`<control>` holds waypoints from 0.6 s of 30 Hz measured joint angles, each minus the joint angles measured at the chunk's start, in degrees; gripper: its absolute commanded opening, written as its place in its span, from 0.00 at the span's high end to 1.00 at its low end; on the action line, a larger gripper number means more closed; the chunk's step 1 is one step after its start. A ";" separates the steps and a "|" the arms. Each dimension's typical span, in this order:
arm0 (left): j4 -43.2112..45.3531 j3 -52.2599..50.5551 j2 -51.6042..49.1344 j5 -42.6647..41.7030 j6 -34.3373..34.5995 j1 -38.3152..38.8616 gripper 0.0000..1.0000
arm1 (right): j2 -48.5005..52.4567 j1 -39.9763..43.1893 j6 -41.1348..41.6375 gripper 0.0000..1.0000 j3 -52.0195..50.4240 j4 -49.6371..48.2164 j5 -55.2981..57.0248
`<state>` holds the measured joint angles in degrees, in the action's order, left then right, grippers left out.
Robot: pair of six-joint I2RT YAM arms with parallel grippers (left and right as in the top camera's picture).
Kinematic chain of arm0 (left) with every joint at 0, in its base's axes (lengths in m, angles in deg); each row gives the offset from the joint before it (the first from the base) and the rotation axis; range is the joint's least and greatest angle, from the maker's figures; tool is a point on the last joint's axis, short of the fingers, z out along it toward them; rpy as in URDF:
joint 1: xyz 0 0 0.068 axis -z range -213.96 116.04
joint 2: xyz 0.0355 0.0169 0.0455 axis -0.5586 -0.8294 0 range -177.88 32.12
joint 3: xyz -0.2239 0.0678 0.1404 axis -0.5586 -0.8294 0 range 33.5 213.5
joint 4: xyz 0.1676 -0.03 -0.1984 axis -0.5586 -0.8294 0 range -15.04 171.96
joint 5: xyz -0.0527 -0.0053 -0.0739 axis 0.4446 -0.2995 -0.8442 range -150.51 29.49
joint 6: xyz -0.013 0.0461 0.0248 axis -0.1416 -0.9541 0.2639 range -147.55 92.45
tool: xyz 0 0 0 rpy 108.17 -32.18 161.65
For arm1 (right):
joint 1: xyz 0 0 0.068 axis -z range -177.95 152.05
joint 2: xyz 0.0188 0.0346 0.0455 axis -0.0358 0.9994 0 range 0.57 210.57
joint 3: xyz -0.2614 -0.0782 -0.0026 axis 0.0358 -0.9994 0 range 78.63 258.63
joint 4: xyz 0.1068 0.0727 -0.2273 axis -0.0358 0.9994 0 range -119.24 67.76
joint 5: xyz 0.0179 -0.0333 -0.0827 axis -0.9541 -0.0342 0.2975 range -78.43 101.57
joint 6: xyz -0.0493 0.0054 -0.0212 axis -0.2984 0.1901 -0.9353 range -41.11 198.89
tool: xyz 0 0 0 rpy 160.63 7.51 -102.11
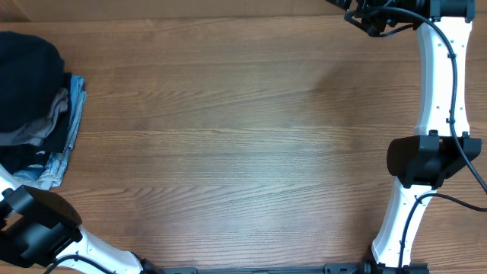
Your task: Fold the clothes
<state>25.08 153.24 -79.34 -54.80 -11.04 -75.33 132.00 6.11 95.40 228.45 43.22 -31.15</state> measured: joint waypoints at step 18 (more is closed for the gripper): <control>1.53 -10.75 0.04 1.42 -2.84 -13.11 0.80 | 0.00 -0.02 0.00 0.00 -0.04 -10.12 -10.23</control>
<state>26.61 142.49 -79.29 -53.37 -13.88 -88.44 132.00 6.08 95.40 228.40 33.10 -41.38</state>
